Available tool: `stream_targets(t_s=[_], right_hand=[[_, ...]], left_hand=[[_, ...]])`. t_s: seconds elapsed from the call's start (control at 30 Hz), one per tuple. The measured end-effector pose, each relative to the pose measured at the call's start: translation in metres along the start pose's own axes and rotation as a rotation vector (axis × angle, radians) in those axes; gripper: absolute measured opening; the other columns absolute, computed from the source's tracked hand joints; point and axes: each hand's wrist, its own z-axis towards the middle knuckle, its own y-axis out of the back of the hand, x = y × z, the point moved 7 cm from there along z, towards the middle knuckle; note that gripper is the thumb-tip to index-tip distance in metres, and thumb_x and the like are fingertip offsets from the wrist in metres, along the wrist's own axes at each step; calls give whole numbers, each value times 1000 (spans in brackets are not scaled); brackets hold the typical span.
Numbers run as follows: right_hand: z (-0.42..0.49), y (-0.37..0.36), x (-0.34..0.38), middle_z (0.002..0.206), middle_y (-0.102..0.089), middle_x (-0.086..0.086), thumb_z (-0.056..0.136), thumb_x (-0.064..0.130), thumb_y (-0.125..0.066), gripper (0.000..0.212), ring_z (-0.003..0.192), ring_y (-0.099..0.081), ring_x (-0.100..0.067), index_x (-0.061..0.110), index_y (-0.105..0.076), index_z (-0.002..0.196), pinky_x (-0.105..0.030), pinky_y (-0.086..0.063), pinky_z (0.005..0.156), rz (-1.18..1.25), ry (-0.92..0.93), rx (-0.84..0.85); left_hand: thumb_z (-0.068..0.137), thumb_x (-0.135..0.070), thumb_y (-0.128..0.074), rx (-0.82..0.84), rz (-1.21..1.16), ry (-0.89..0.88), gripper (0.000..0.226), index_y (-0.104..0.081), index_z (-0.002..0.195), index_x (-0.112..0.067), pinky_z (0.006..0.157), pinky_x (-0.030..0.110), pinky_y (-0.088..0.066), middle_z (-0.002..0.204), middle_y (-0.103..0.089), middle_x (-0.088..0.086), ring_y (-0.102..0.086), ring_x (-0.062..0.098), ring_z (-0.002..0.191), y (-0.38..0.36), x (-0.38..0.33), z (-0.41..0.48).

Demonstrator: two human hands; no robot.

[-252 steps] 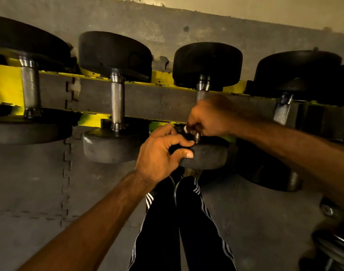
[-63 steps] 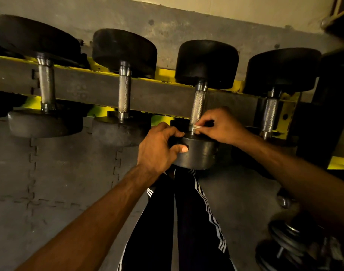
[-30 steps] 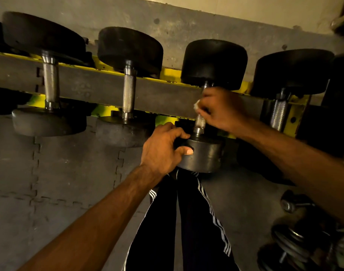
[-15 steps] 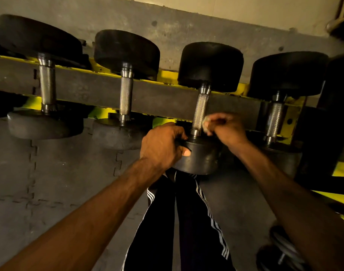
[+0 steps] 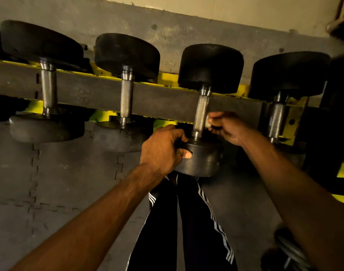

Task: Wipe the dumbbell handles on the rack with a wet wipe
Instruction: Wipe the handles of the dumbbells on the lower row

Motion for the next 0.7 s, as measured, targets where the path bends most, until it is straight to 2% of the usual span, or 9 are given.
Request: stream_targets(t_s=[0.07,0.13,0.2,0.27,0.37,0.47,0.57,0.63,0.7], right_hand=[[14,-15,14,94,-69,-7,98,-3,-43,25,84,-67,-16,9,-63,106,-25,-57,65,209,-4,51],[23,-33,24,85,-74,-10,99,-2,-36,28,76,-72,-18,2,-62,106,-31,-56,72,445,-39,69],[28,-40,29,76,-74,-12,99,-2,-36,27,68,-73,-20,1,-62,99,-35,-53,79,605,-27,63],[26,-36,25,75,-74,-12,99,-1,-40,23,69,-72,-21,2,-63,99,-38,-50,89,699,-8,27],[15,-26,20,75,-73,-3,95,-3,-50,16,72,-71,-14,8,-61,97,-33,-52,82,737,115,-38],[-9,-16,23,85,-68,5,84,-3,-69,22,78,-67,-4,14,-64,97,-20,-51,69,528,351,-318],[-40,-18,44,86,-70,8,80,1,-76,22,78,-66,5,21,-71,87,-8,-48,70,65,724,-534],[-48,-35,55,97,-73,0,86,11,-72,16,92,-67,-8,18,-76,99,-11,-46,82,-382,893,-513],[-48,-55,64,107,-73,-5,89,13,-64,23,101,-65,-24,18,-75,109,-24,-45,85,-859,959,-507]], left_hand=[[69,-32,-88,7,-1,-1,33,-71,96,-26,81,36,-50,102,-63,-8,-56,19,102,-1,0,0],[69,-33,-88,0,-2,10,32,-70,95,-27,79,33,-48,101,-61,-12,-56,16,102,-1,2,0],[69,-33,-88,3,9,15,32,-70,95,-29,78,31,-45,99,-58,-16,-55,14,102,-1,2,0],[69,-35,-88,7,19,8,33,-70,95,-29,79,32,-47,99,-58,-16,-55,14,101,-1,2,0],[69,-36,-88,11,6,0,33,-70,96,-29,82,36,-50,101,-61,-13,-56,16,102,-3,2,1],[69,-36,-88,-5,-5,-24,32,-70,95,-28,80,37,-51,100,-62,-10,-57,18,101,-2,3,1],[68,-36,-88,-11,-9,-29,32,-70,94,-28,79,38,-51,99,-62,-10,-57,19,100,-2,4,1],[68,-36,-88,-14,-12,-21,33,-70,94,-28,79,38,-51,99,-62,-10,-57,19,100,-3,4,1],[68,-37,-88,-14,-9,-20,34,-70,94,-27,79,37,-51,99,-62,-10,-58,19,99,-2,4,1]])
